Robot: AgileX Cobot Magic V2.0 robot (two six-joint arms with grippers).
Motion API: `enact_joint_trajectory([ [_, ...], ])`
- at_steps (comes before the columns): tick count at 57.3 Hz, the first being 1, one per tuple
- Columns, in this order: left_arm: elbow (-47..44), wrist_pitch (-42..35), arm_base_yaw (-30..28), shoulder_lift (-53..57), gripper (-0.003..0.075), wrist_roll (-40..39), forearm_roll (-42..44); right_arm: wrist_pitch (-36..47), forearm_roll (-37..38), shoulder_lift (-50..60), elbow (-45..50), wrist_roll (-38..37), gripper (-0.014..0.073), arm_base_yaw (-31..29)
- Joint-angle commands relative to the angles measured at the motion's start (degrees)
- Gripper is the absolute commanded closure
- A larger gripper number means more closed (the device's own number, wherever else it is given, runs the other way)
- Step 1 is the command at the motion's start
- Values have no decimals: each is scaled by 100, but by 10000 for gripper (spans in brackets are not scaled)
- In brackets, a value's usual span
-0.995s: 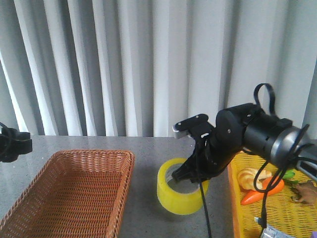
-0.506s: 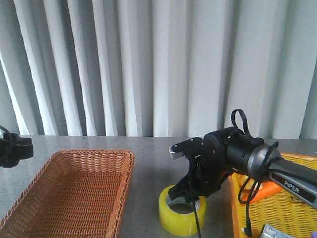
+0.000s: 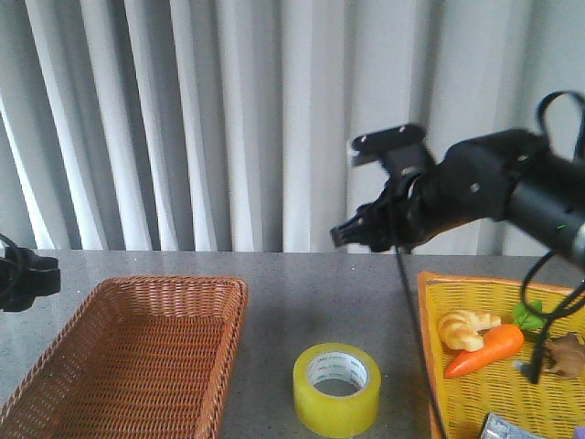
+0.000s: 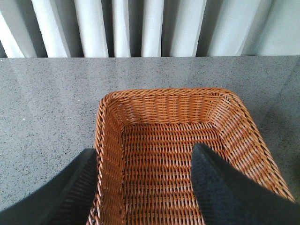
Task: Transfer tape with both arms
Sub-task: 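Open the right gripper and lift it away from the tape, then reach the left gripper down to the tape roll rim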
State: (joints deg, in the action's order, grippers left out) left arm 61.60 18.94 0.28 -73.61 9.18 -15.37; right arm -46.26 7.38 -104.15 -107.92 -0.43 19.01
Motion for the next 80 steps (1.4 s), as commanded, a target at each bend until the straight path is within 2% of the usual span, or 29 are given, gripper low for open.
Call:
enact_joint_trajectory([
  [1,271,-273,60,205,286,-4,-40,229,263,691,-176,-96,456,-371],
  [7,644,63,247,149,286,91,-33,-174,151,938,-176,-96,609,-888],
  [15,1540,574,738,-180,286,401,-38,-723,-410,974,-170,-116,602,-1558],
  [21,2215,875,1105,-624,286,403,-38,-1087,-579,949,-157,-116,602,-1779],
  [30,3191,1286,1640,-1613,286,349,-56,-1387,-445,949,-157,-116,602,-1805],
  [48,5114,2467,2591,-3763,286,360,193,-1399,-504,949,-157,-110,602,-1805],
  [61,5496,2391,2907,-4612,286,229,217,-1399,-504,949,-157,-110,602,-1805],
  [69,5579,2325,2907,-4930,287,-102,229,-1399,-504,949,-157,-110,602,-1805],
  [80,5579,2311,2907,-5114,323,-107,325,-1399,-504,949,-157,-110,602,-1805],
])
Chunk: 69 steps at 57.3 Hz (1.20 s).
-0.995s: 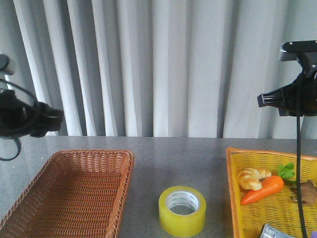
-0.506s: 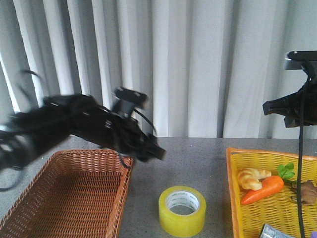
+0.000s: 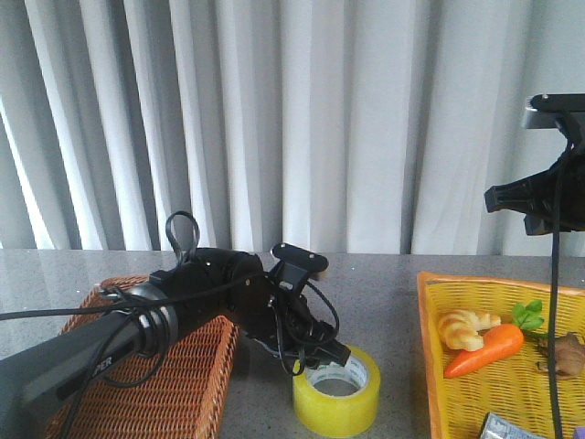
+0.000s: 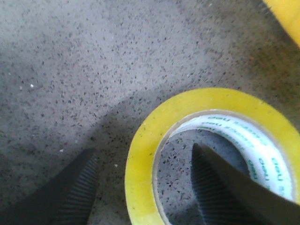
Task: Transfer tape with both arms
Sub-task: 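Reach the left gripper down to the tape roll rim, then grasp the tape rim with the left gripper and lift it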
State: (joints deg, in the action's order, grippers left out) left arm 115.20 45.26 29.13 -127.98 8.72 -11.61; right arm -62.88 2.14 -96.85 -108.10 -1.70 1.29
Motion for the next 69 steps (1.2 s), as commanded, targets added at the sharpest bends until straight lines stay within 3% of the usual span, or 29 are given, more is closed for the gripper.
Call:
enact_joint_trajectory([
  [1,219,-316,22,303,330,-61,-51,264,20,219,-139,16,602,-33],
  [12,219,-288,22,219,423,-67,-56,264,20,219,-139,16,602,-33],
  [22,219,-407,22,218,582,-223,-61,264,20,219,-139,16,602,-33],
  [28,219,-485,16,218,638,-414,-49,264,20,219,-139,16,602,-33],
  [48,447,-380,16,235,643,-660,-20,264,20,219,-139,16,602,-33],
  [60,1632,351,16,235,637,-704,346,264,20,219,-139,16,602,-33],
  [69,2485,746,-4,381,634,-1270,954,264,20,219,-139,16,602,-33],
])
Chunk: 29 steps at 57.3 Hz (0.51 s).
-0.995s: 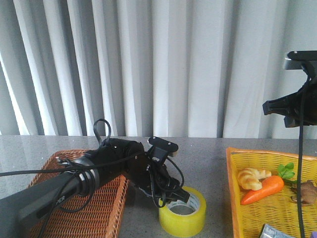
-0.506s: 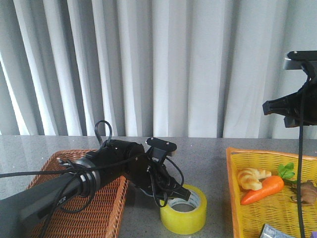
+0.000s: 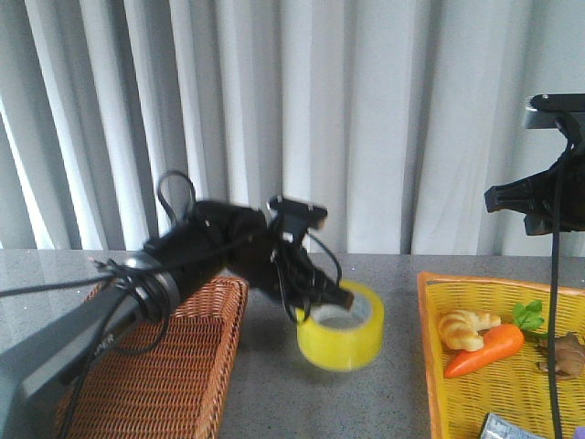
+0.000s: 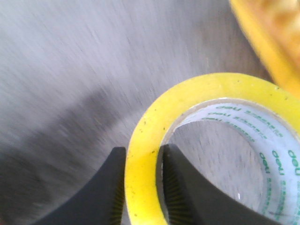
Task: Transfer tape with both arms
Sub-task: 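Grasp the tape rim with the left gripper and lift it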
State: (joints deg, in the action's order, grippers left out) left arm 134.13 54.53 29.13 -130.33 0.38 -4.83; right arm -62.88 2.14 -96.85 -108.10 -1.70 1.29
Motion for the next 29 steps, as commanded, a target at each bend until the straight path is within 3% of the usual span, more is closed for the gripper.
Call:
enact_joint_trajectory([
  [1,645,-182,-36,666,634,-487,331,264,20,219,-139,16,602,-33],
  [15,676,173,-424,1280,633,-564,1058,258,20,219,-139,15,602,-33],
  [29,456,663,-1191,1605,633,-576,1052,258,20,219,-139,15,602,-33],
])
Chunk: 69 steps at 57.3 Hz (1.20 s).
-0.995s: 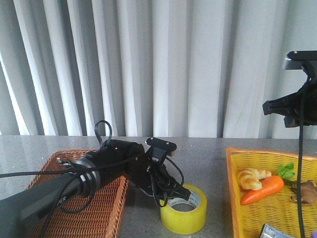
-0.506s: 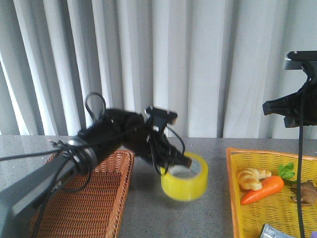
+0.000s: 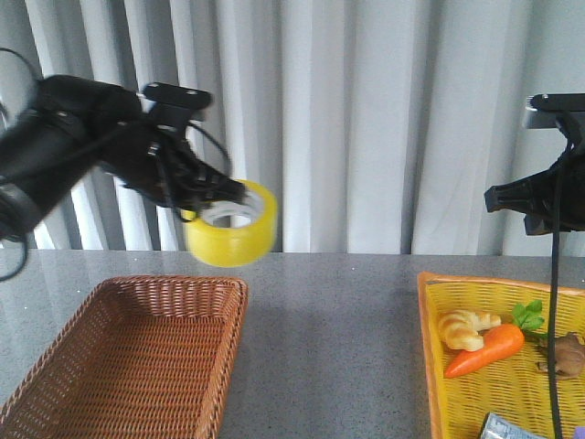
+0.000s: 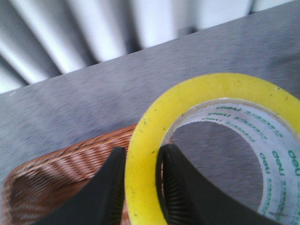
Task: Transfer tape with both arms
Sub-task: 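Grasp the tape rim with the left gripper and lift it, then lower the tape into the brown wicker basket with the left gripper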
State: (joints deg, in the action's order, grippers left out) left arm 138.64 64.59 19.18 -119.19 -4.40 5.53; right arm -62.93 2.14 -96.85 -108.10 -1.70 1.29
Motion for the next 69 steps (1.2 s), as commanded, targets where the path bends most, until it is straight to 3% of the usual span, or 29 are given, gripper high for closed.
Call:
enact_joint_trajectory([
  [1,-90,-354,-236,509,633,-98,16,263,20,219,-139,15,602,-33],
  [27,-2739,-1195,-460,638,633,-148,198,264,20,219,-139,15,601,-33],
  [36,-3074,-1432,-659,638,633,-578,205,264,20,219,-139,15,601,-33],
  [69,-3405,-1541,-937,621,628,-674,180,258,20,219,-139,15,601,-33],
])
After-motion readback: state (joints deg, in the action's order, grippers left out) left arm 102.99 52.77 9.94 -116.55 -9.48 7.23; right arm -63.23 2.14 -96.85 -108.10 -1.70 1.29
